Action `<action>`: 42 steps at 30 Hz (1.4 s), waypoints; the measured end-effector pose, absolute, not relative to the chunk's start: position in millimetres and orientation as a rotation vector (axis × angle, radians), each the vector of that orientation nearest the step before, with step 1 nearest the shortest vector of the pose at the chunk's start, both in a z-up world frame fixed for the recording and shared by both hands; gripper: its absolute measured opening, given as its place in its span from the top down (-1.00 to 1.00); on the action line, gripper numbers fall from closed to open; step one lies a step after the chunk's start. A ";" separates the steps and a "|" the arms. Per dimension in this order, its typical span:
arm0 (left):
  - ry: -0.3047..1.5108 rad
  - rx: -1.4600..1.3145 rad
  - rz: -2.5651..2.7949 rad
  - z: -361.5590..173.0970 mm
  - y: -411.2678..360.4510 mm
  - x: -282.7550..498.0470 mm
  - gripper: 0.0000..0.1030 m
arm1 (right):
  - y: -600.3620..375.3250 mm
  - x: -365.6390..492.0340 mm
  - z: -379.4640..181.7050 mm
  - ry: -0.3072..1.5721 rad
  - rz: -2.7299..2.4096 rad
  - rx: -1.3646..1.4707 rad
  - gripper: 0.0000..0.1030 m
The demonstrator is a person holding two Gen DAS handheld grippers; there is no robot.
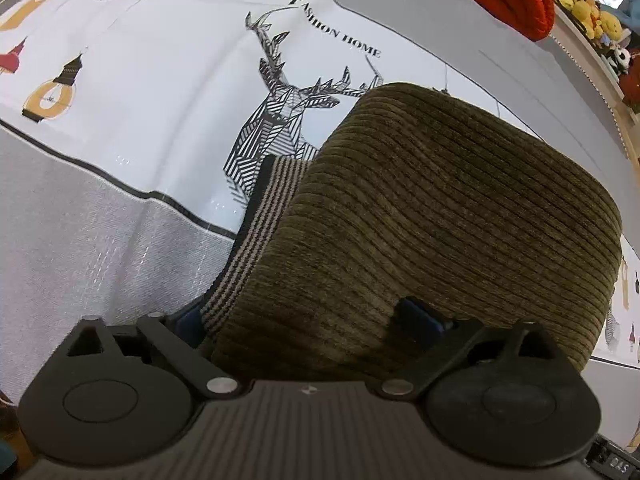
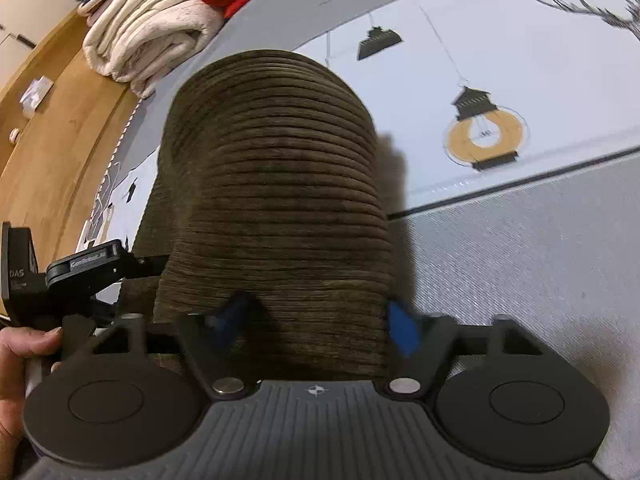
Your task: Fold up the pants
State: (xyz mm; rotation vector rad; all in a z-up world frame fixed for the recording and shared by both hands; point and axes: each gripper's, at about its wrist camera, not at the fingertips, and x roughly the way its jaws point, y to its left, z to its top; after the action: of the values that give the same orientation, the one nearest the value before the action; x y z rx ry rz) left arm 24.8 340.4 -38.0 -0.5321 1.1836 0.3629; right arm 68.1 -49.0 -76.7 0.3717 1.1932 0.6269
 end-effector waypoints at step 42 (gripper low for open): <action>1.226 -0.720 0.185 -32.5 265.9 79.9 -0.95 | -165.4 156.6 -41.7 1.195 0.423 0.316 -0.66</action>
State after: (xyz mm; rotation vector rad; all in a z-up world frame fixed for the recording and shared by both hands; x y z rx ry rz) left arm 79.9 265.9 -32.5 -0.7203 1.2262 0.1854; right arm 156.6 -165.4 -41.7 0.3161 1.1952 0.4233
